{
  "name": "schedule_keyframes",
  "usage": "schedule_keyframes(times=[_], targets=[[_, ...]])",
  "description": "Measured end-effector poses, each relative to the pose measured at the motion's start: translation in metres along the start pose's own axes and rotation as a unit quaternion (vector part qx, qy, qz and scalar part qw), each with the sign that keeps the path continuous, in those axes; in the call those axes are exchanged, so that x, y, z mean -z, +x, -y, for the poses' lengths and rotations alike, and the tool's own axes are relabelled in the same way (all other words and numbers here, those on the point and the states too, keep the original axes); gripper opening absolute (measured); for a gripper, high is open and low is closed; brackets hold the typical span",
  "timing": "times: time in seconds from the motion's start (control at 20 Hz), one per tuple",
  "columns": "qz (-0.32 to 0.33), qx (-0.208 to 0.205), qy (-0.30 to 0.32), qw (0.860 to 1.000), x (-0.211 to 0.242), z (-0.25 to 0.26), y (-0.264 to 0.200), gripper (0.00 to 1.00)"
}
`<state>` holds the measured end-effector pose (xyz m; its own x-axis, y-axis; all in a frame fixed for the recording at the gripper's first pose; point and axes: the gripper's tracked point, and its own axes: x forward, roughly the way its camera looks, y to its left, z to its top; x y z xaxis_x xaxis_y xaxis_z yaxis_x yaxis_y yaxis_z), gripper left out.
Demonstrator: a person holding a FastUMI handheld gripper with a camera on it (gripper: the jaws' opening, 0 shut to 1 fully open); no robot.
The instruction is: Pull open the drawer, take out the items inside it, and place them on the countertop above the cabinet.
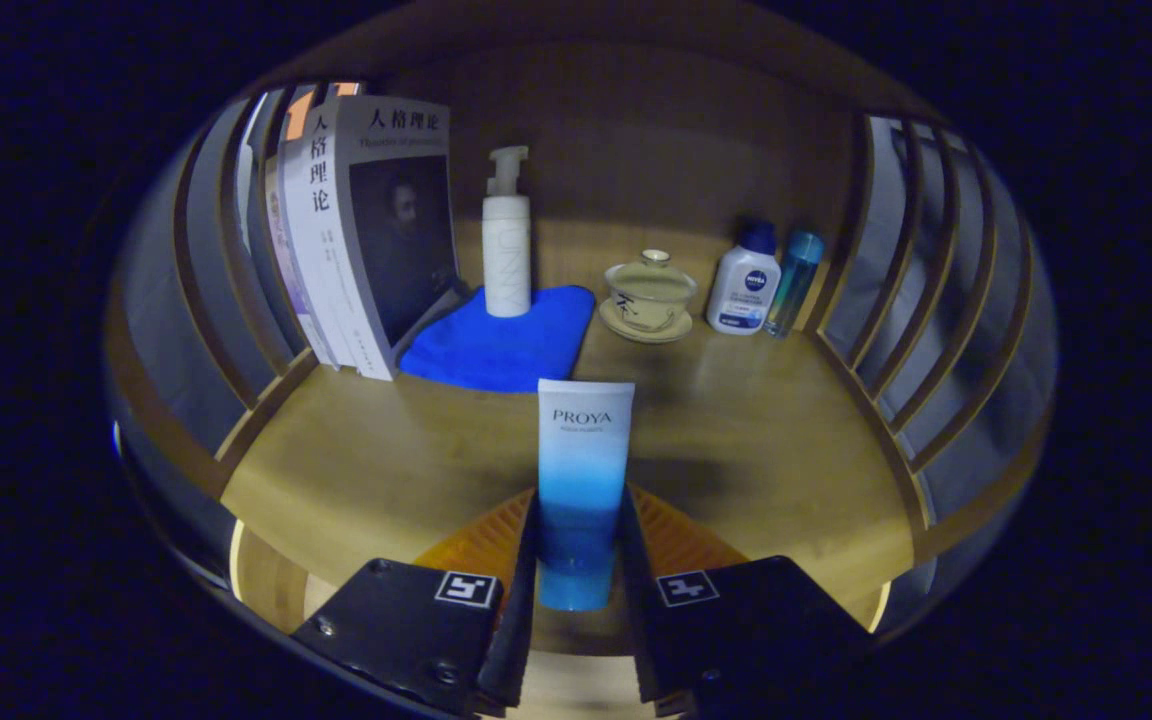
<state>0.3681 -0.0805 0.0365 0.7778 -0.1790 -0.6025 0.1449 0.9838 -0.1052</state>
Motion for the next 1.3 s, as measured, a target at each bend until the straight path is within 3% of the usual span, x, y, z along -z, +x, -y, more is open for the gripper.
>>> schedule_keyframes(times=[0.2,0.55,0.7,0.85,1.0,1.3], targets=[[-0.002,0.006,0.014,1.000,0.003,0.007,0.004,0.50],[0.015,-0.020,0.041,0.999,0.001,0.005,-0.021,0.53],[0.035,-0.040,0.053,0.997,-0.002,0.003,-0.048,0.61],[0.076,-0.059,0.059,0.994,-0.005,-0.002,-0.087,0.62],[0.130,-0.067,0.044,0.988,-0.001,-0.005,-0.132,0.74],[0.241,-0.094,0.016,0.966,0.040,-0.021,-0.211,0.83]])
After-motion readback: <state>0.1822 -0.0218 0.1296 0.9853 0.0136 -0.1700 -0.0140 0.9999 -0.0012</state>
